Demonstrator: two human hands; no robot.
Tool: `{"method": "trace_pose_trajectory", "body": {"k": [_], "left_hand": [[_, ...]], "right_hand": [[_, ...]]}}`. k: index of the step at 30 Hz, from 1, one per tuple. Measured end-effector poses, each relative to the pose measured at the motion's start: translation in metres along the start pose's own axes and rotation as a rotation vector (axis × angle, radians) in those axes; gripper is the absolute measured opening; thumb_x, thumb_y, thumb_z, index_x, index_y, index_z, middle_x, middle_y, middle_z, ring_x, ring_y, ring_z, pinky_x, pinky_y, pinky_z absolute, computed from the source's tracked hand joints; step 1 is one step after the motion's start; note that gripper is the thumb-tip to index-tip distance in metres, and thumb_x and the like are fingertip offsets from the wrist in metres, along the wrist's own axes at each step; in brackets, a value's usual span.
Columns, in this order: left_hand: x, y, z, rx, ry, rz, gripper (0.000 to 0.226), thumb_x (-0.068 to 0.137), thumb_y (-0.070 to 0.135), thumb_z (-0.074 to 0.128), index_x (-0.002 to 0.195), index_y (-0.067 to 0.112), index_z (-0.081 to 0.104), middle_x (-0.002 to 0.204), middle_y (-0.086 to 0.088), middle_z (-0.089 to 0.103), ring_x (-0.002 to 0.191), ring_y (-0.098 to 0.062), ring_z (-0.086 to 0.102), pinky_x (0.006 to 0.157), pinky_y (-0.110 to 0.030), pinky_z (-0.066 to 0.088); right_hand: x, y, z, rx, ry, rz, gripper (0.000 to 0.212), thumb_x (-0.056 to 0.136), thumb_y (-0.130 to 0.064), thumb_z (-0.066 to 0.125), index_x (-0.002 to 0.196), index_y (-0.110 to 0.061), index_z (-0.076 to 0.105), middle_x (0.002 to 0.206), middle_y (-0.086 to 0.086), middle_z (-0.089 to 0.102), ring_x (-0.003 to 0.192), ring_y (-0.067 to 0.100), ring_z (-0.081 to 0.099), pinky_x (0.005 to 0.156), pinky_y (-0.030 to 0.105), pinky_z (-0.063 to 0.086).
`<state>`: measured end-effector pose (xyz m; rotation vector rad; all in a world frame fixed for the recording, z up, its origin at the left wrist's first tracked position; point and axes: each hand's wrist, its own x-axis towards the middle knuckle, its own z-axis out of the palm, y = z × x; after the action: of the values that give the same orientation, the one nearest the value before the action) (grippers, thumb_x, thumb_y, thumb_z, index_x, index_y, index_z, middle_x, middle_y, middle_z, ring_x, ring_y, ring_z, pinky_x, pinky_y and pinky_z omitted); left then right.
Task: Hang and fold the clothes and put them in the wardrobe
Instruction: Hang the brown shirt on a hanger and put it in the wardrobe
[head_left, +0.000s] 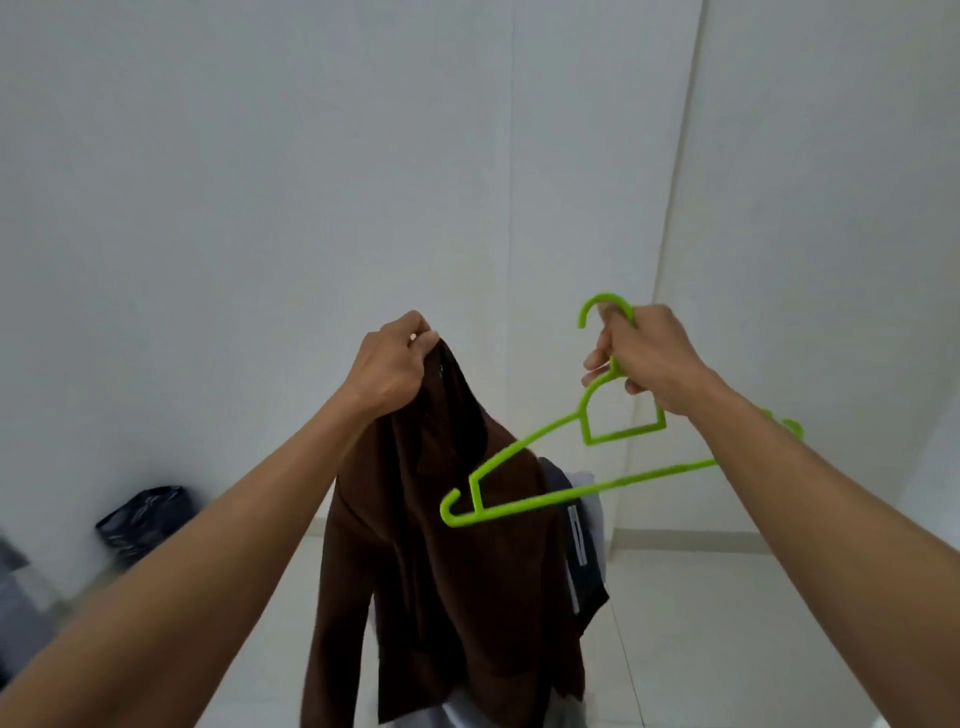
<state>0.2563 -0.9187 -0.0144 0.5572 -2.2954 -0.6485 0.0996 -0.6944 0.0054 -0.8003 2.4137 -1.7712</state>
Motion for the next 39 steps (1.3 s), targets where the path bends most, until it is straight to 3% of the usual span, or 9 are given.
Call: {"method": "trace_pose_trajectory", "body": {"k": [4,8,11,18,21,26,32,35,39], "left_hand": [[-0.003,-0.006,-0.006,0.068,-0.067,0.068,0.02,0.103,0.03,0.047,0.096,0.016,0.058,0.081,0.0,0.062,0.081,-0.022,0.058,0.068,-0.033,0.042],[-0.004,-0.004,-0.016,0.12,-0.12,0.108,0.019,0.102,0.031,0.048,0.094,0.019,0.059,0.082,-0.003,0.065,0.081,-0.023,0.06,0.072,-0.038,0.048],[-0.004,0.001,-0.018,0.159,-0.133,0.111,0.018,0.101,0.033,0.048,0.091,0.023,0.059,0.081,0.002,0.065,0.079,-0.021,0.061,0.077,-0.046,0.053],[-0.009,0.01,-0.018,0.249,-0.086,0.148,0.019,0.101,0.04,0.046,0.091,0.03,0.058,0.093,0.009,0.064,0.09,-0.019,0.057,0.076,-0.04,0.049],[-0.012,0.02,-0.014,0.129,-0.052,0.197,0.018,0.101,0.034,0.049,0.091,0.025,0.06,0.087,0.008,0.065,0.084,-0.017,0.058,0.074,-0.037,0.048],[-0.011,0.02,-0.018,-0.113,-0.079,0.132,0.022,0.1,0.034,0.05,0.087,0.024,0.063,0.085,0.003,0.067,0.082,-0.018,0.062,0.077,-0.036,0.049],[-0.01,0.015,-0.02,-0.209,-0.219,0.108,0.037,0.099,0.041,0.054,0.085,0.009,0.066,0.073,-0.008,0.059,0.069,-0.015,0.049,0.069,-0.036,0.042],[-0.011,0.014,-0.018,-0.243,-0.191,0.105,0.035,0.096,0.039,0.061,0.083,0.008,0.071,0.067,-0.006,0.054,0.063,-0.014,0.045,0.064,-0.032,0.039],[-0.006,0.006,-0.015,-0.256,-0.054,0.054,0.025,0.095,0.033,0.064,0.083,0.014,0.075,0.068,0.002,0.066,0.061,-0.007,0.056,0.068,-0.028,0.047]], "right_hand": [[0.005,-0.033,-0.005,-0.024,0.25,-0.09,0.042,0.105,-0.043,0.041,0.087,-0.009,0.06,0.065,0.011,0.071,0.044,0.022,0.068,0.033,0.021,0.041],[0.01,-0.048,0.006,-0.043,0.336,-0.154,0.044,0.106,-0.043,0.038,0.089,-0.008,0.058,0.075,0.018,0.07,0.041,0.024,0.066,0.055,0.037,0.058],[0.009,-0.058,0.03,-0.026,0.34,-0.155,0.042,0.106,-0.042,0.037,0.092,-0.008,0.058,0.084,0.02,0.069,0.042,0.025,0.066,0.056,0.038,0.059],[-0.008,-0.07,0.091,-0.076,0.252,-0.17,0.047,0.104,-0.047,0.035,0.102,-0.009,0.062,0.089,0.018,0.065,0.057,0.034,0.069,0.063,0.045,0.06],[-0.015,-0.075,0.111,-0.064,0.211,-0.169,0.047,0.103,-0.049,0.035,0.101,-0.01,0.061,0.091,0.016,0.063,0.072,0.042,0.069,0.068,0.049,0.059],[-0.015,-0.077,0.124,0.068,0.143,-0.074,0.044,0.103,-0.044,0.04,0.096,-0.006,0.061,0.091,0.014,0.061,0.075,0.04,0.069,0.068,0.051,0.06],[-0.01,-0.087,0.116,0.125,0.108,-0.012,0.04,0.103,-0.041,0.047,0.09,-0.005,0.061,0.086,0.014,0.065,0.063,0.035,0.071,0.058,0.046,0.062],[-0.012,-0.086,0.109,0.245,0.026,-0.058,0.04,0.1,-0.039,0.056,0.092,0.0,0.063,0.084,0.017,0.068,0.057,0.026,0.072,0.055,0.04,0.062],[-0.017,-0.067,0.101,0.083,0.142,-0.352,0.04,0.085,-0.046,0.073,0.106,-0.016,0.058,0.094,-0.001,0.062,0.081,0.009,0.063,0.074,0.024,0.051]]}}
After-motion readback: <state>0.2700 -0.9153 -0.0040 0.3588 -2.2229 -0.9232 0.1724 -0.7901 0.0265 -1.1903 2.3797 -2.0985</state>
